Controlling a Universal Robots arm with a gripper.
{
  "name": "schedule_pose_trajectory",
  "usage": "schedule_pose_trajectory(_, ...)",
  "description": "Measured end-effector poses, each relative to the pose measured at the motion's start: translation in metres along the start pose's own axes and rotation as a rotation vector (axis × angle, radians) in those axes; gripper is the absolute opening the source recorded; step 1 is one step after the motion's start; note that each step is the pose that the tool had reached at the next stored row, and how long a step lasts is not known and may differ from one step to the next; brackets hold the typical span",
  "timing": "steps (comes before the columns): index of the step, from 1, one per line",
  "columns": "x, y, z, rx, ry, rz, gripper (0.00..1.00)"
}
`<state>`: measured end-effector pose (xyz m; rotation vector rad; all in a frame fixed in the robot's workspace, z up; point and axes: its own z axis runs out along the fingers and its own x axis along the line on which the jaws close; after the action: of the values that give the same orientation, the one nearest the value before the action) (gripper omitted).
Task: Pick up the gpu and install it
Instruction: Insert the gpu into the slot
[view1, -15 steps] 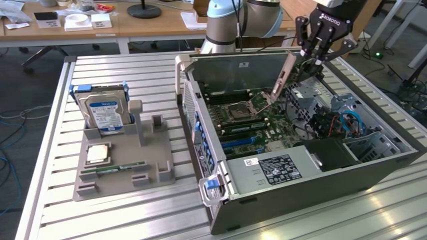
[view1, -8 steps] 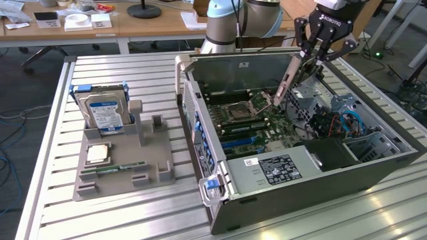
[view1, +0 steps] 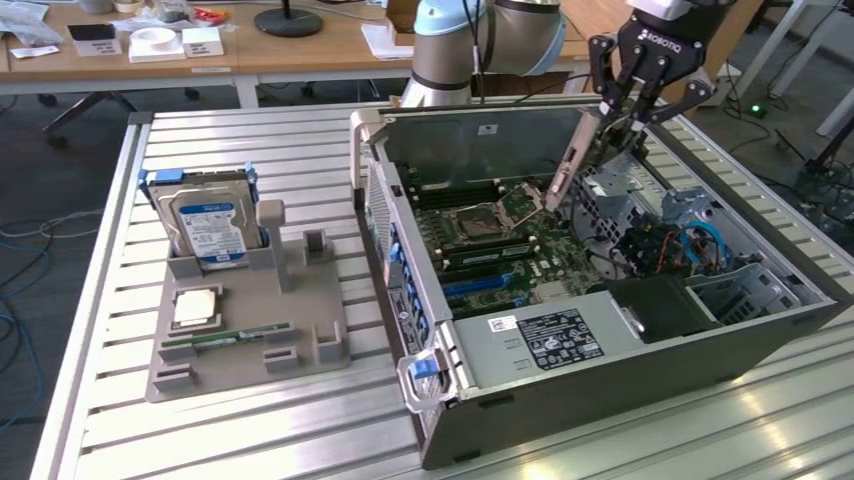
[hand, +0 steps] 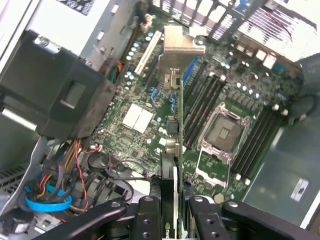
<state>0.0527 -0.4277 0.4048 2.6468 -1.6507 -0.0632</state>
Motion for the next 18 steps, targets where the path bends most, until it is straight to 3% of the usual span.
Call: schedule_pose_trajectory(18, 0.0001, -0.0002, 0.0060, 0.0075, -0.0132, 0.326, 0.26)
